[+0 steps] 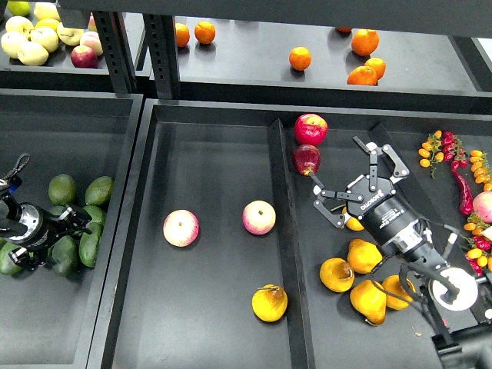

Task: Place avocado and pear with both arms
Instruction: 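Move the right gripper toward the yellow pear in the middle bin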

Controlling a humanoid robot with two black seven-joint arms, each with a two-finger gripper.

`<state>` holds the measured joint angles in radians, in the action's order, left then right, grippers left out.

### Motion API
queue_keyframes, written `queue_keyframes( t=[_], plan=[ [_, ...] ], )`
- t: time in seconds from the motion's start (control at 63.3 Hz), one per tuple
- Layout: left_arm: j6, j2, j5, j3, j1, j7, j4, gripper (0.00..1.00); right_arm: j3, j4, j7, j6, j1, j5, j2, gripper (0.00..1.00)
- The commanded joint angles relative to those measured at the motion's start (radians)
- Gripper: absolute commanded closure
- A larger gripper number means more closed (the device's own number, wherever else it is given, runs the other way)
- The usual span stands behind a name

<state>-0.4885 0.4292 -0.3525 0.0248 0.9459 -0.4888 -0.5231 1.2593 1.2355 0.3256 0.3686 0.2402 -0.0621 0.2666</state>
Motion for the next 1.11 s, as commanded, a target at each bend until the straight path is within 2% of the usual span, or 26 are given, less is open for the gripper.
queue_keyframes(
  t=[0.0,0.126,0.3,0.426,0.632,0.821,1.089],
  plan=[
    [0.0,-0.014,0.0,0.0,0.001,0.0,0.0,0.0,-0.135,-0.033,0.049,-0.002,0.1,0.004,0.128,0.0],
    [0.0,-0.023,0.0,-0.003,0.001,0.0,0.008,0.0,-0.296,-0.065,0.107,0.003,0.203,0.01,0.22,0.0],
    [0.0,-0.035,0.0,-0.034,0.002,0.0,0.041,0.0,-0.553,-0.071,0.161,0.021,0.31,0.01,0.258,0.0],
    [0.0,-0.035,0.0,-0.043,0.002,0.0,0.051,0.0,-0.759,-0.074,0.163,0.115,0.379,0.002,0.266,0.0],
    [0.0,-0.038,0.001,-0.086,0.004,0.0,0.049,0.0,-0.962,-0.114,0.163,0.12,0.47,-0.025,0.255,0.0],
    [0.0,-0.038,0.001,-0.089,0.008,0.0,0.048,0.0,-1.054,-0.195,0.163,0.12,0.519,-0.05,0.221,0.0],
    [0.0,-0.038,0.003,-0.098,0.008,0.0,0.035,0.0,-1.075,-0.333,0.163,0.12,0.521,-0.071,0.111,0.0]
  ],
)
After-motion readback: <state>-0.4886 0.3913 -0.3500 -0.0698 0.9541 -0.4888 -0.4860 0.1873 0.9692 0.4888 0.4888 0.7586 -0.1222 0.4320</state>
